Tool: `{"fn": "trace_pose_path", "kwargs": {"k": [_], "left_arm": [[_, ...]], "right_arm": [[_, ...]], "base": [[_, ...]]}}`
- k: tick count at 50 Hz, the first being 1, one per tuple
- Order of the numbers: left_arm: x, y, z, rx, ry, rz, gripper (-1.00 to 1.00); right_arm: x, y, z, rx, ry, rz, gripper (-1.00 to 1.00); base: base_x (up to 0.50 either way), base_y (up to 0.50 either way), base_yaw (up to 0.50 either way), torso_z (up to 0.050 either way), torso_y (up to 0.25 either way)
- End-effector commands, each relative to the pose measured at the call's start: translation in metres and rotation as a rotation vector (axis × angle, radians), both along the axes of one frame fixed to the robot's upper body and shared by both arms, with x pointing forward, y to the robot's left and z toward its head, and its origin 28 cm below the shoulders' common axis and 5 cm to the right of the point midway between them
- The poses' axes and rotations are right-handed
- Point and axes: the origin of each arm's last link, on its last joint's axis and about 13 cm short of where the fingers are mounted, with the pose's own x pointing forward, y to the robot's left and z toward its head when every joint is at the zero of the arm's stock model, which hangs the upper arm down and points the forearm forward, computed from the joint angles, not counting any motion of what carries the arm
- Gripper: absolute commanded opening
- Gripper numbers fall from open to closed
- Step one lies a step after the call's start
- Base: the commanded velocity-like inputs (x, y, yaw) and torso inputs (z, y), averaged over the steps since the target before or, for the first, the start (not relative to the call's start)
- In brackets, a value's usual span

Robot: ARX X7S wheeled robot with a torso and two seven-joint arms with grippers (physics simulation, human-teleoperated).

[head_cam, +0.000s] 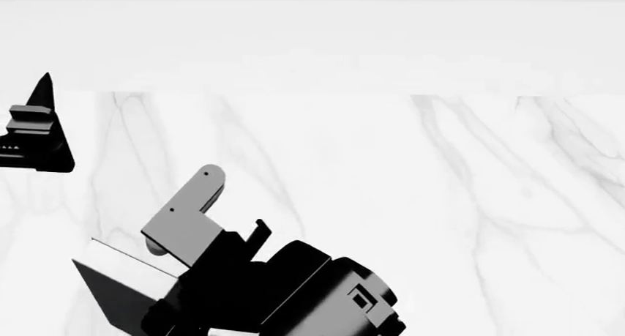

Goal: Pick up the book on the left and place it on top of the shelf.

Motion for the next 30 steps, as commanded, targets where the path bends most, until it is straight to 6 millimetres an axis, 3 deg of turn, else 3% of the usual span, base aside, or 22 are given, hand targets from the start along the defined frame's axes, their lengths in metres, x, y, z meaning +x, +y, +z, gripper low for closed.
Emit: {"fn": "trace_pose_path", "kwargs": {"k": [1,7,30], "left_arm": [[-0.0002,0.0007,-0.0002,-0.002,-0.002,0.0,1.0],[-0.0007,0.0006,0.001,-0.024,-0.001,-0.026,1.0],[-0.002,-0.0003,0.003,-0.016,-0.005,-0.029,1.0]], "right_arm": [[-0.0003,0.0014,-0.0009,0.007,-0.005,0.002,-1.0],[-0.0007,0.0017,-0.0007,0.009,-0.005,0.005,-1.0],[-0.0012,-0.0002,0.005,0.008,-0.018,0.006,-1.0]], "base": [[0.0,0.0,0.0,0.0,0.0],[0.0,0.0,0.0,0.0,0.0],[0.0,0.0,0.0,0.0,0.25]]}}
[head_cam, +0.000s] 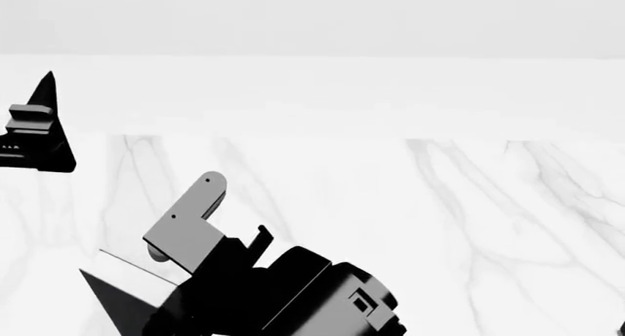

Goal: Pick up the book on the left and place it on top of the shelf.

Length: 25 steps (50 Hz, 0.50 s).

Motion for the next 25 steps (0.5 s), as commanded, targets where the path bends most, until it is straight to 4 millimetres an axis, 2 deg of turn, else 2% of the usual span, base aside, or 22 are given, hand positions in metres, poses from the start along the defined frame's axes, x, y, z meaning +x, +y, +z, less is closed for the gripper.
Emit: {"fn": "trace_pose_path", "kwargs": {"k": [1,7,11,14,16,17,22,25], "left_arm": [[-0.001,0.0,0.002,-0.009,-0.005,-0.002,1.0],[-0.001,0.0,0.001,-0.003,-0.011,0.007,1.0],[-0.001,0.0,0.002,0.0,-0.011,0.012,1.0],[-0.001,0.001,0.001,0.002,-0.012,0.013,1.0],[-0.001,0.001,0.001,0.001,-0.011,0.014,1.0],[0.0,0.0,0.001,0.002,-0.011,0.013,1.0],[-0.001,0.0,0.001,0.005,-0.012,0.013,1.0],[-0.001,0.001,0.001,0.005,-0.011,0.014,1.0]], "right_arm": [[0.001,0.0,0.01,0.02,-0.03,0.01,-1.0],[0.001,-0.003,0.019,0.021,-0.055,-0.004,-1.0],[0.006,-0.012,0.044,0.031,-0.149,-0.066,-1.0],[0.012,-0.021,0.071,-0.007,-0.307,-0.14,-1.0],[0.014,-0.025,0.079,-0.052,-0.402,-0.172,-1.0],[0.017,-0.03,0.089,-0.105,-0.517,-0.215,-1.0],[0.028,-0.042,0.105,-0.267,-0.789,-0.322,-1.0],[0.043,-0.054,0.108,-0.454,-1.0,-0.426,-1.0]], "base": [[0.0,0.0,0.0,0.0,0.25],[0.0,0.0,0.0,0.0,0.031],[0.0,0.0,0.0,0.0,0.0],[0.0,0.0,0.0,0.0,0.0],[0.0,0.0,0.0,0.0,0.0],[0.0,0.0,0.0,0.0,0.0],[0.0,0.0,0.0,0.0,0.0],[0.0,0.0,0.0,0.0,0.0]]}}
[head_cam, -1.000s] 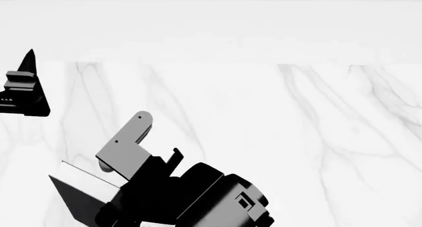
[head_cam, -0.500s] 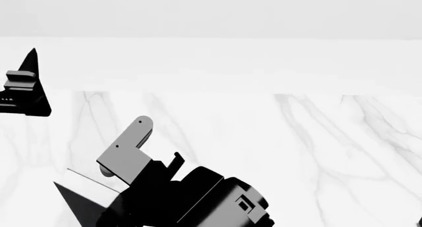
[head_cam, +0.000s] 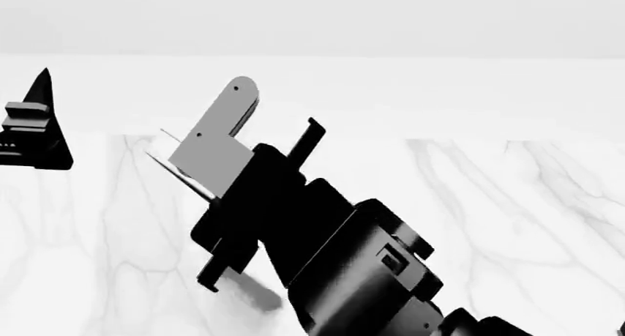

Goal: Pick up the book on the left and place it on top of the shelf.

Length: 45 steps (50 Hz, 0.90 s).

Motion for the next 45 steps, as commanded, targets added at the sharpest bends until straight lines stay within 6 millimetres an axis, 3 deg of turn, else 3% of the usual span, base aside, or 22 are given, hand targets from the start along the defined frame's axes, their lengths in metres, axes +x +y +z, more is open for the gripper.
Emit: {"fn": "trace_pose_path", "kwargs": {"k": [1,8,16,27,39,45], "left_arm": [[0.0,0.0,-0.001,0.003,0.0,0.003,1.0],[0.001,0.0,-0.001,0.004,0.002,0.004,1.0],[0.0,0.001,-0.001,0.004,0.001,0.005,1.0],[0.0,0.0,0.0,0.005,-0.005,0.0,1.0],[-0.001,0.001,-0.002,0.004,-0.003,0.002,1.0],[0.0,0.002,-0.003,0.003,-0.001,0.003,1.0]], "right_arm": [[0.029,-0.031,0.048,-0.334,-0.606,-0.288,-1.0],[0.061,-0.053,0.055,-0.57,-0.844,-0.473,-1.0],[0.076,-0.067,0.057,-0.724,-0.931,-0.533,-1.0],[0.08,-0.078,0.063,-0.764,-0.912,-0.58,-1.0],[0.069,-0.126,0.074,-0.972,-0.819,-0.847,-1.0],[0.063,-0.14,0.075,-0.971,-0.728,-0.942,-1.0]], "base": [[0.0,0.0,0.0,0.0,0.0],[0.0,0.0,0.0,0.0,0.002],[0.0,0.0,0.0,0.0,0.001],[0.0,0.0,0.0,0.0,0.001],[0.0,0.0,0.0,0.0,0.002],[0.0,0.0,0.0,0.0,0.002]]}}
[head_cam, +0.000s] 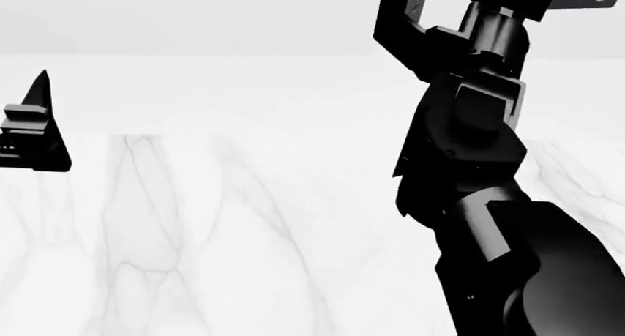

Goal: Pick up the book on the left and place it on top of the shelf.

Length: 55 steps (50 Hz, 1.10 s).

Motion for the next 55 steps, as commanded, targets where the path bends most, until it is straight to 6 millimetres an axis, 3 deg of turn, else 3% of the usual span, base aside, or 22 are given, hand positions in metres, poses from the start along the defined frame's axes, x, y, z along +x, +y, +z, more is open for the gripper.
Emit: {"fn": "trace_pose_path", "kwargs": {"k": [1,19,25,36,55], "left_arm": [[0.0,0.0,-0.002,-0.001,0.002,0.0,1.0],[0.0,0.001,-0.004,-0.001,0.004,0.002,1.0],[0.0,0.002,-0.005,-0.004,0.004,0.006,1.0],[0.0,0.001,-0.006,-0.004,0.008,0.003,1.0],[-0.001,0.003,-0.006,-0.013,0.006,0.005,1.0]], "right_arm": [[-0.012,-0.034,0.018,-0.125,-0.034,-0.263,-1.0],[-0.043,-0.082,0.006,-0.007,0.025,-0.697,-1.0],[-0.056,-0.1,-0.002,-0.04,0.043,-0.839,-1.0],[-0.067,-0.11,-0.013,-0.024,0.093,-0.966,-1.0],[-0.089,-0.124,-0.028,-0.164,0.21,-1.168,-1.0]], "base": [[0.0,0.0,0.0,0.0,0.0],[0.0,0.0,0.0,0.0,0.002],[0.0,0.0,0.0,0.0,0.002],[0.0,0.0,0.0,0.0,0.001],[0.0,0.0,0.0,0.001,0.001]]}}
